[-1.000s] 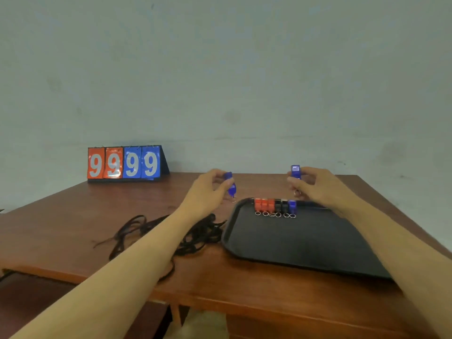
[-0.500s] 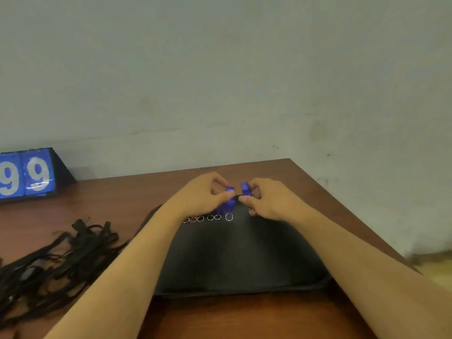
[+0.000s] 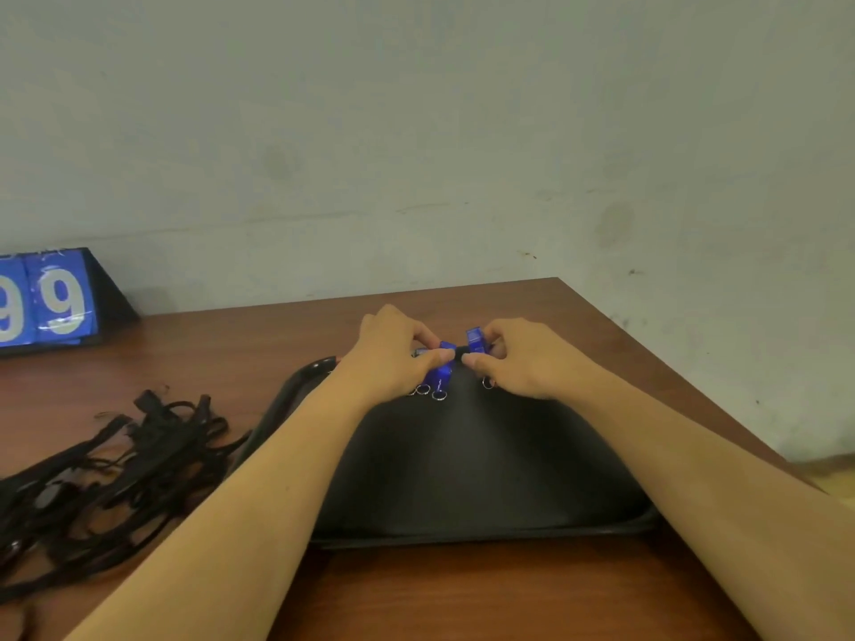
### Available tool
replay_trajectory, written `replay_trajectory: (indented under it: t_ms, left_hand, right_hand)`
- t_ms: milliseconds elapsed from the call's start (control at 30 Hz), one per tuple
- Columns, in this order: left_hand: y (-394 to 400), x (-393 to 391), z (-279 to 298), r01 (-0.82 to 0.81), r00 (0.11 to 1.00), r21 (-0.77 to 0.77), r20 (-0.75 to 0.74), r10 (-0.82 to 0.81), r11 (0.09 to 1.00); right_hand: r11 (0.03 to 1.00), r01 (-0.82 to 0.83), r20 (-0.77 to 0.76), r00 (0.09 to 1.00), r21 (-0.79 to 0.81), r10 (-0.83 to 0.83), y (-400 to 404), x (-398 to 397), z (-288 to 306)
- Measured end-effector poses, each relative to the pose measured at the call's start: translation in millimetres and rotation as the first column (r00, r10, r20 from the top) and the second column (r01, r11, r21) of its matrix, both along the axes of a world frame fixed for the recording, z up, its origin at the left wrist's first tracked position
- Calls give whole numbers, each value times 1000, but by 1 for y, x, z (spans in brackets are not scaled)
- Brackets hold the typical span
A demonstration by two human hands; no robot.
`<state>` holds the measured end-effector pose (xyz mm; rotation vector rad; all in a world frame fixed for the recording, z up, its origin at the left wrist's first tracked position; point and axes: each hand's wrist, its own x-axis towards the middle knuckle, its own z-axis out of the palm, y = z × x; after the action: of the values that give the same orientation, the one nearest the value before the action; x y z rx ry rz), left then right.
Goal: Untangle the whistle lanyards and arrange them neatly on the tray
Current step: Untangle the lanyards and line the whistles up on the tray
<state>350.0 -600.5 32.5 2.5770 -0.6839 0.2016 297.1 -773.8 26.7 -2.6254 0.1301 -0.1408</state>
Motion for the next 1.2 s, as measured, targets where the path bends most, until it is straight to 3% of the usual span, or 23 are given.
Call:
replay_trajectory:
  t_ms: [267, 433, 533, 1033, 1200]
  left_hand:
    - [3, -1, -1, -89, 993, 56, 83, 84, 994]
    - [6, -6, 8, -11, 997, 255, 79, -10, 967]
    - [5, -7, 4, 7, 998, 319, 59, -27, 948]
    - [2, -1, -3, -40, 995, 249, 103, 15, 968]
    - [3, -1, -3, -28, 996, 254, 86, 6, 967]
  right_hand:
    - [999, -24, -11, 1000, 25, 25, 0, -4, 3]
    - [984, -45, 8, 999, 170, 45, 0, -4, 4]
    - [990, -23, 8, 1000, 140, 22, 1, -4, 5]
    - [994, -56, -1, 998, 99, 56, -2, -2, 3]
    - [999, -31, -27, 999, -29, 30, 1, -2, 2]
